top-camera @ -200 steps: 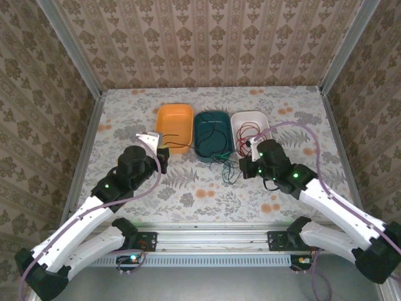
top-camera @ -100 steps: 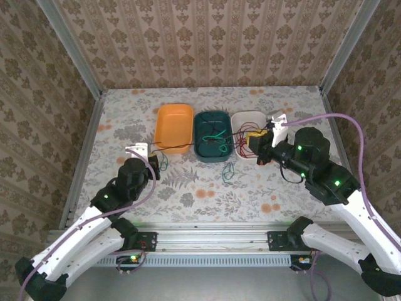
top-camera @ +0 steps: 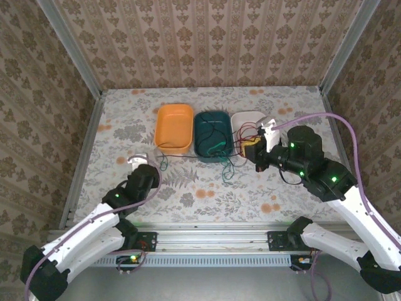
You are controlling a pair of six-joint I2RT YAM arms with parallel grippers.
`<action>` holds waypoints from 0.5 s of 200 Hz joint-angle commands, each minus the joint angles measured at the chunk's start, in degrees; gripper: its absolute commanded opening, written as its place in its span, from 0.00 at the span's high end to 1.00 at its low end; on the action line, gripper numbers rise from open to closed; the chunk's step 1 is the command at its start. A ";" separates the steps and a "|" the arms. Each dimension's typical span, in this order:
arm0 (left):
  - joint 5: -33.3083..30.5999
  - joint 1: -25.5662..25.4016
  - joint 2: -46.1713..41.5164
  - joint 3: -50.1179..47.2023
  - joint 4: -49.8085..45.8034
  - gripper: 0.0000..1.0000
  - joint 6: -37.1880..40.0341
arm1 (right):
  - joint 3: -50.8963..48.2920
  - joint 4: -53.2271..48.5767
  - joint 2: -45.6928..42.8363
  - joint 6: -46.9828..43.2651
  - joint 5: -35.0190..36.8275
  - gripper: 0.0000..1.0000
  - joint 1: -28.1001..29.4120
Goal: Untangle the cables
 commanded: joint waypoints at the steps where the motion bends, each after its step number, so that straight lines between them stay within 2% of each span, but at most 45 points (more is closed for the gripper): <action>1: 3.28 0.11 -2.29 -1.15 4.33 0.27 1.57 | -4.01 1.57 3.98 3.50 -9.46 1.00 1.14; 8: 4.70 0.09 -2.87 -1.18 5.98 0.18 2.20 | -5.59 1.75 5.56 3.93 -9.83 1.00 1.90; 16: 6.92 0.13 -3.34 -1.12 8.32 0.12 3.90 | -6.77 1.75 7.30 4.06 -8.59 1.00 2.84; 40: 15.54 0.08 -2.40 0.22 14.25 0.03 8.97 | -8.94 5.11 10.50 4.68 -8.35 1.00 3.60; 58: 24.38 0.09 0.95 2.69 17.18 0.01 11.85 | -9.28 6.80 11.29 5.04 -9.74 1.00 3.60; 100: 44.75 0.30 13.36 9.40 21.66 0.04 15.03 | -8.69 6.85 12.97 5.02 -11.47 1.00 3.34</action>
